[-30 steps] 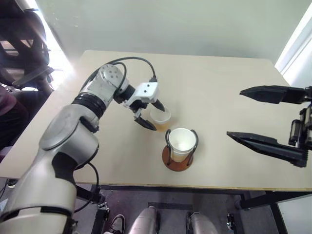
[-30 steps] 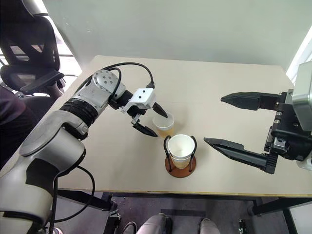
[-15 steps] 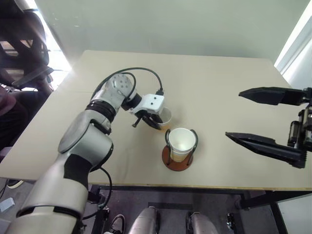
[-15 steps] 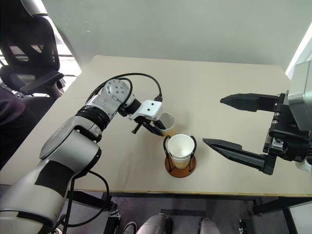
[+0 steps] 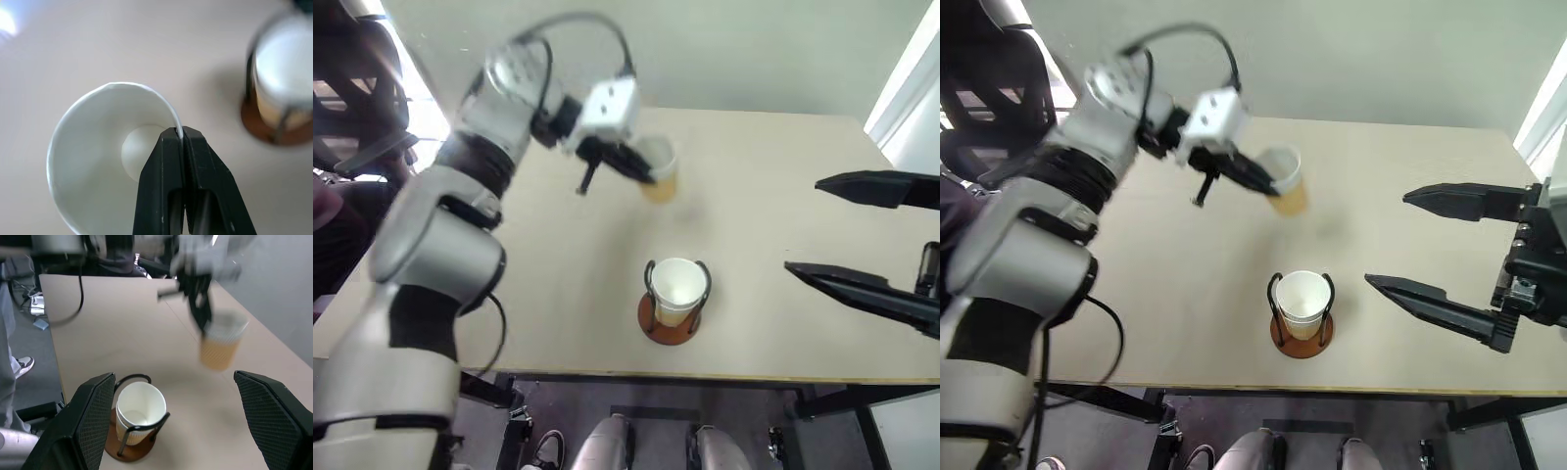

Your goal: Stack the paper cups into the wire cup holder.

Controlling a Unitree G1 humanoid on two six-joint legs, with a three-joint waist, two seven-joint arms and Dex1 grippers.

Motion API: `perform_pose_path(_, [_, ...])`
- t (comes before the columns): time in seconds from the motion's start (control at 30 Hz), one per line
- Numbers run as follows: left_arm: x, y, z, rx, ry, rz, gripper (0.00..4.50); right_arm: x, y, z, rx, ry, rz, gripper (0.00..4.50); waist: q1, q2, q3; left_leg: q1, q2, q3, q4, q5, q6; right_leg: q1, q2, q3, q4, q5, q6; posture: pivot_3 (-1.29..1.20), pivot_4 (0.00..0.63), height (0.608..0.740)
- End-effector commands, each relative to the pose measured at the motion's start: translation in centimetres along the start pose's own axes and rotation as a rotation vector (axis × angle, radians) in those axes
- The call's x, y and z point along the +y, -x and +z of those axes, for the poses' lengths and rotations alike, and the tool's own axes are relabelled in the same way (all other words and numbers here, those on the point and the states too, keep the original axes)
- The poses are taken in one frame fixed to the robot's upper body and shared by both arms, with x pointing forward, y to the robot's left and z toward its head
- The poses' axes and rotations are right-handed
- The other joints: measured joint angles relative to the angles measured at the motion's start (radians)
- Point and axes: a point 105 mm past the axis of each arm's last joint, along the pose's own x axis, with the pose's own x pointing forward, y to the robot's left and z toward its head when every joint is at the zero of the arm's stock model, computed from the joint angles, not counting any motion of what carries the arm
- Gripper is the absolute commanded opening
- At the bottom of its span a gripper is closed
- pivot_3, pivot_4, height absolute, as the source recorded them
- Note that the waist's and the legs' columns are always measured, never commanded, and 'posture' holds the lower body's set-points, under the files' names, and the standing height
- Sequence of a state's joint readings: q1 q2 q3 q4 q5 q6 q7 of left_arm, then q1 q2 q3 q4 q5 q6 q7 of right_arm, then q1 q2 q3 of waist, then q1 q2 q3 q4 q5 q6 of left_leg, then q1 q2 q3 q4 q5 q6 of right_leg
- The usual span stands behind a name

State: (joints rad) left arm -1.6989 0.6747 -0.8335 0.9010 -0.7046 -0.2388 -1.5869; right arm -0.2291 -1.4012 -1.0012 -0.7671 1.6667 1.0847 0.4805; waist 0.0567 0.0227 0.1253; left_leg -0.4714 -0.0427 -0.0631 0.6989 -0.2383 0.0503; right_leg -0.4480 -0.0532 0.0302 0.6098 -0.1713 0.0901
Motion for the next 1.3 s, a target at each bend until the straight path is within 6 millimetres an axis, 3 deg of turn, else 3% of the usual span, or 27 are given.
perform_pose_path(0.03, [-1.6,-0.9,3.6,-0.166,-0.023,-0.142,0.02,-0.1,0.8,0.7,-0.017,0.018,-0.017,4.01,-0.001,0.003,-0.001,0.001,0.000,0.000,0.001,-0.002,-0.001,0.002,0.000,0.002,0.000,-0.001,0.001,0.00,0.150,0.740])
perform_pose_path(0.1, [-2.6,-1.4,4.2,-0.201,-0.019,-0.203,0.02,-0.1,0.8,0.7,-0.013,0.020,-0.021,4.01,-0.001,0.007,0.000,0.003,0.001,0.001,0.001,-0.004,0.000,0.002,-0.001,0.001,0.001,-0.003,0.001,0.00,0.150,0.740])
perform_pose_path(0.3, [-5.5,-3.0,3.5,-0.164,-0.012,-0.373,0.02,0.0,1.0,0.8,-0.006,0.027,-0.036,4.01,-0.004,0.008,0.002,0.003,0.003,0.002,0.002,-0.003,0.001,0.002,-0.001,0.003,0.001,-0.002,0.001,0.00,0.150,0.740])
perform_pose_path(0.83, [-8.1,-4.2,0.8,-0.044,-0.035,-0.530,0.02,0.7,0.9,0.9,-0.011,0.017,-0.062,4.01,-0.009,0.010,0.005,0.002,0.002,-0.001,0.001,0.001,0.001,0.003,-0.002,0.000,0.000,-0.002,0.000,0.00,0.150,0.740])
perform_pose_path(1.3, [-8.0,-5.2,-0.5,-0.008,-0.072,-0.558,0.02,0.7,0.8,1.0,-0.014,0.004,-0.062,4.01,-0.007,0.010,0.005,0.001,0.002,-0.003,0.002,0.000,0.001,0.004,-0.003,-0.001,0.001,-0.002,-0.001,0.00,0.150,0.740])
